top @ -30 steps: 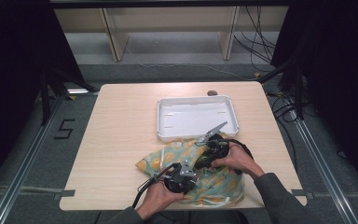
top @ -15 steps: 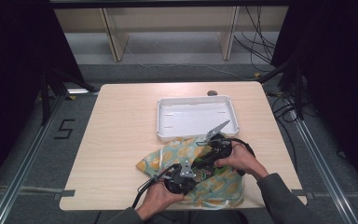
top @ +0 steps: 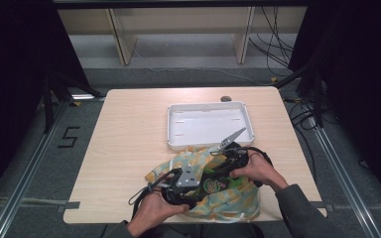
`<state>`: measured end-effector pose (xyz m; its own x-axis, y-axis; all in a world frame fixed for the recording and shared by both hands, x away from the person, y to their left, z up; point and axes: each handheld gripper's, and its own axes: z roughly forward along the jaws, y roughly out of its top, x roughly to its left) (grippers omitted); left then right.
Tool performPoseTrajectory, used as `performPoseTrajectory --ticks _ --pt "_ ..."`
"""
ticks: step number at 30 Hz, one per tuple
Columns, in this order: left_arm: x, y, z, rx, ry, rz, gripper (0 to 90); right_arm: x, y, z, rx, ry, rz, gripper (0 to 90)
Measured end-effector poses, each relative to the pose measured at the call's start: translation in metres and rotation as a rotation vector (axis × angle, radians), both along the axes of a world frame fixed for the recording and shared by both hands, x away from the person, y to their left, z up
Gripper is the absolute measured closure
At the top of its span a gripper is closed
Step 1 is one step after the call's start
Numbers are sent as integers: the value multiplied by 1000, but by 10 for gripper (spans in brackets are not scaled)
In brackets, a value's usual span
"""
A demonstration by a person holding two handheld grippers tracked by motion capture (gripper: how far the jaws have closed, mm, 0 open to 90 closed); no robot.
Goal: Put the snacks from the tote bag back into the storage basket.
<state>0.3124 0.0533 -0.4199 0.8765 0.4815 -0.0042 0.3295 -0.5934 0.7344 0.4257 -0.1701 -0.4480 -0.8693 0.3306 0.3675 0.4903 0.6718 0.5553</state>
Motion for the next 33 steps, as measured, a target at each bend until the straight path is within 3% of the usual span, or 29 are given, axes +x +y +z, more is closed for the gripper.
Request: performPoseTrajectory --ticks 3,7,13,14,17,21,24,26,27,28,33 --pt "5 8 7 4 -18 41 535 0 0 0 2 -10 1 755" --pt "16 11 5 19 -48 107 444 -2 3 2 3 -13 3 755" --pt "31 5 -4 38 -10 139 395 -4 4 7 -5 -35 9 755" --pt "33 3 -5 41 -15 134 424 -5 4 8 -7 -35 -1 755" --pt "41 4 -3 44 -44 124 636 -6 5 10 -14 -42 1 755" --pt "52 8 -2 39 -38 127 824 -7 6 11 -21 -57 8 755" --pt "61 14 -3 61 -51 146 869 -9 5 13 -26 -60 4 755" --pt "70 20 -7 55 -24 164 877 -10 4 15 -30 -69 4 756" --pt "73 22 -9 49 -12 176 882 -11 5 15 -29 -36 17 755" --pt "77 24 -12 57 0 186 883 -10 4 15 -23 -68 20 755" --pt "87 32 -24 58 54 198 882 -12 4 18 -27 -97 22 756"
